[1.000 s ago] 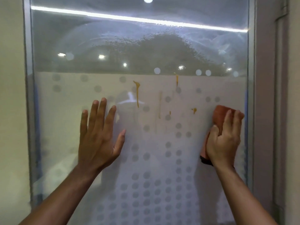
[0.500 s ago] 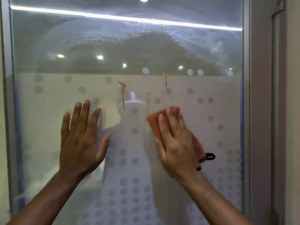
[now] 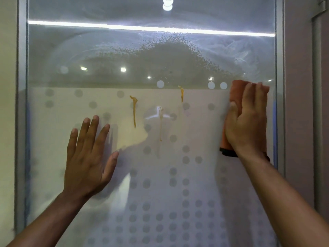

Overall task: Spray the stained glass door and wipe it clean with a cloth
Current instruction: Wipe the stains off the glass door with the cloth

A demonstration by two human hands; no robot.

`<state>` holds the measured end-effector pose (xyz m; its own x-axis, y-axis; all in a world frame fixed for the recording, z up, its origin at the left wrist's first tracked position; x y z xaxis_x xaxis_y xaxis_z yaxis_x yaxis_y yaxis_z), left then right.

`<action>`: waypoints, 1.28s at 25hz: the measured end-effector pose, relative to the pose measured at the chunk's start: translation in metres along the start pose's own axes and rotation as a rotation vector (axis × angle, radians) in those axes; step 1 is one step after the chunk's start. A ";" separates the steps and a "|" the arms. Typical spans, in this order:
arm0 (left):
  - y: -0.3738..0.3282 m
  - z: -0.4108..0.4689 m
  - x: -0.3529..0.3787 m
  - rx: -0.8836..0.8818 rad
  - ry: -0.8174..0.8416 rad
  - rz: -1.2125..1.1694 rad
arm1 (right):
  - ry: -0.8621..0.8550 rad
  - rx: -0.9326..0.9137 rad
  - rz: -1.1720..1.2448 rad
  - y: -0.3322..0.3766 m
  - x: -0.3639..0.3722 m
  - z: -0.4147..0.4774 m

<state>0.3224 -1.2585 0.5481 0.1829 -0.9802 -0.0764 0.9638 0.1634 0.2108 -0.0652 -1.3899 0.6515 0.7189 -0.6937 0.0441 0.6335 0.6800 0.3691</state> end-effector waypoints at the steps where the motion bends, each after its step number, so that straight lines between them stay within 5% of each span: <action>1: 0.000 0.000 0.000 -0.002 -0.002 0.002 | -0.003 -0.032 -0.020 0.009 0.005 -0.004; 13: -0.001 0.000 -0.001 -0.015 0.015 -0.009 | 0.318 -0.912 -0.007 0.065 0.051 -0.153; 15: 0.000 0.000 -0.001 -0.011 0.015 -0.010 | 0.288 -0.884 -0.039 0.054 0.044 -0.140; 21: 0.002 -0.002 0.004 0.005 0.015 -0.009 | -0.041 -0.106 -0.013 0.007 0.017 -0.065; 24: 0.004 -0.003 0.005 0.010 0.021 -0.009 | -0.075 0.061 0.070 0.025 0.021 -0.057; 26: 0.003 -0.003 0.006 0.014 0.014 -0.016 | -0.063 -0.033 0.036 0.055 0.032 -0.072; 32: 0.005 -0.003 0.005 0.019 0.007 -0.025 | 0.231 -0.695 -0.042 0.081 0.055 -0.185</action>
<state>0.3286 -1.2624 0.5456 0.1603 -0.9831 -0.0887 0.9643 0.1367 0.2268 0.0782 -1.3293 0.5122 0.6837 -0.7067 -0.1823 0.6418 0.7011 -0.3109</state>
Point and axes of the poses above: each hand's wrist, its own z-axis towards the middle knuckle, its own x-axis out of the palm, y = z × x, the point moved 1 cm from there along z, towards the middle knuckle, and after that the axes turned 2 degrees about x, right-handed, at the moved point
